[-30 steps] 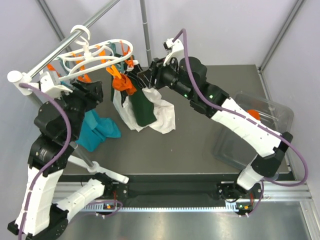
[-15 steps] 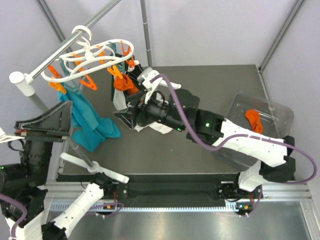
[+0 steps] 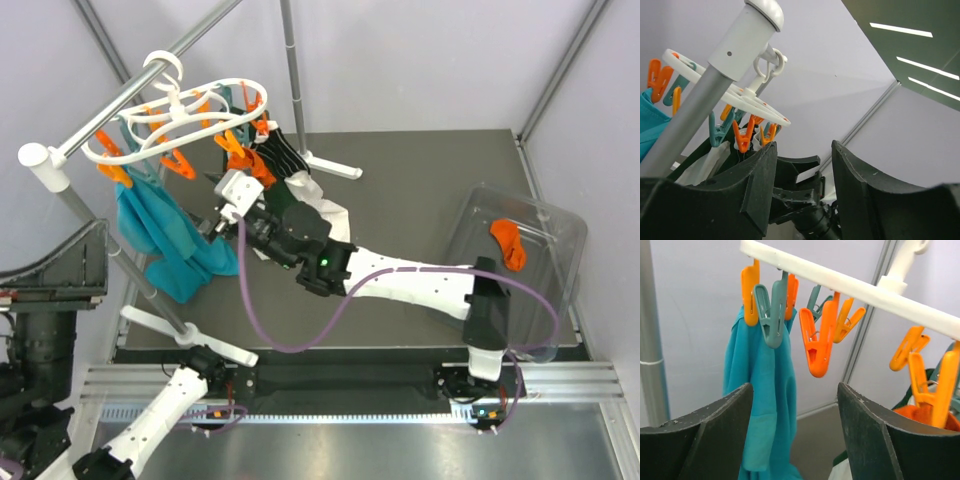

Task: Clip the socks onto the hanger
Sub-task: Open the clamp at the hanger.

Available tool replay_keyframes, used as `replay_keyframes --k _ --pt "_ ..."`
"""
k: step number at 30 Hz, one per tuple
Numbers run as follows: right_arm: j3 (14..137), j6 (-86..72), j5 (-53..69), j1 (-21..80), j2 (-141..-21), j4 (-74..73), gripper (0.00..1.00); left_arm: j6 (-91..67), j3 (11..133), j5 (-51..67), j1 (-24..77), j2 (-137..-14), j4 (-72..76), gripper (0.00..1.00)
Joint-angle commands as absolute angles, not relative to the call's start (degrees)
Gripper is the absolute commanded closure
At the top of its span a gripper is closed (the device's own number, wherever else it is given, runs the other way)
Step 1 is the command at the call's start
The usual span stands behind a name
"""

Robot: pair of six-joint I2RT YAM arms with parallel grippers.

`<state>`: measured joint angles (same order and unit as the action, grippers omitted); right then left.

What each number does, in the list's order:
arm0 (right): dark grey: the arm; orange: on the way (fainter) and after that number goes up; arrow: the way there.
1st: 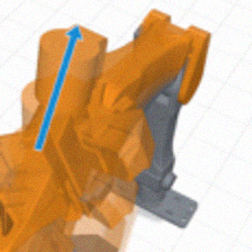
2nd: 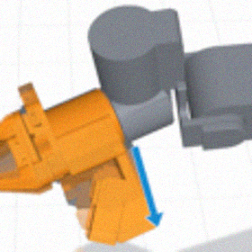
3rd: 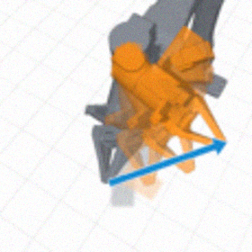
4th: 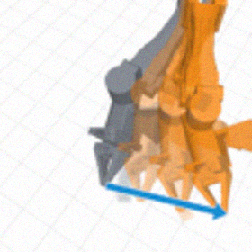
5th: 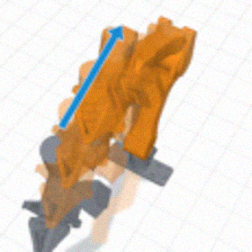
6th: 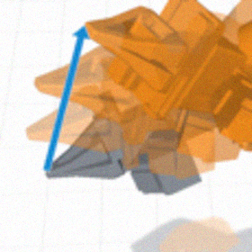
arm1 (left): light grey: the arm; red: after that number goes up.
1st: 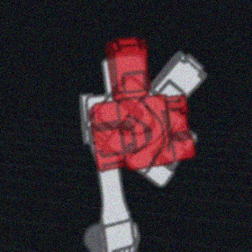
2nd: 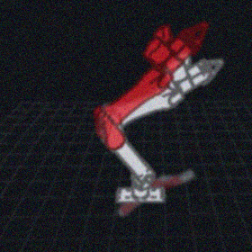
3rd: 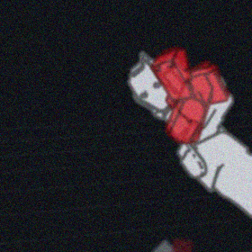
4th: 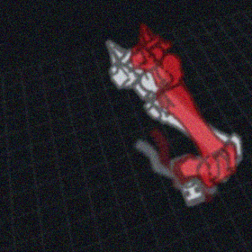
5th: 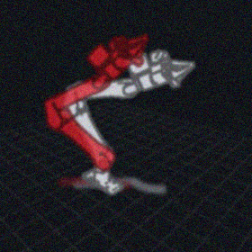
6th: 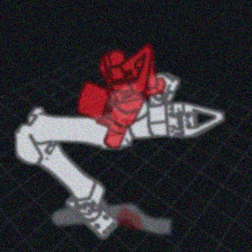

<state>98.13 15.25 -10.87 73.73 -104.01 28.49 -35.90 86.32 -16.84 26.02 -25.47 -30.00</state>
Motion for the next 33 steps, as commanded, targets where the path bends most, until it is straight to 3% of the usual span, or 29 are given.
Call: replay_keyframes --k 1,5,11,22,30,33 --pt "103.43 21.18 -11.34 73.57 -106.78 38.66 0.31 -36.12 87.71 -19.07 26.19 -24.52 -31.73 0.48" --pt "105.73 22.41 -13.19 72.86 -109.51 38.06 0.26 -35.95 88.77 -19.07 26.19 -24.35 -33.13 0.48" --pt "105.73 19.34 -9.15 70.4 -109.42 36.48 0.27 -36.04 88.68 -21.09 26.19 -23.82 -34.54 0.48" --pt "108.63 15.3 5.79 66.36 -109.68 30.94 0.26 -37.18 87.28 -20.74 26.19 -23.55 -35.07 0.48" --pt "117.33 12.48 7.65 65.83 -114.25 25.93 0.32 -37.44 87.28 -21.18 26.19 -23.55 -35.42 0.47" --pt "118.21 12.04 7.56 65.83 -114.78 25.58 0.4 -37.53 87.28 -21.01 26.19 -23.47 -35.51 0.47"
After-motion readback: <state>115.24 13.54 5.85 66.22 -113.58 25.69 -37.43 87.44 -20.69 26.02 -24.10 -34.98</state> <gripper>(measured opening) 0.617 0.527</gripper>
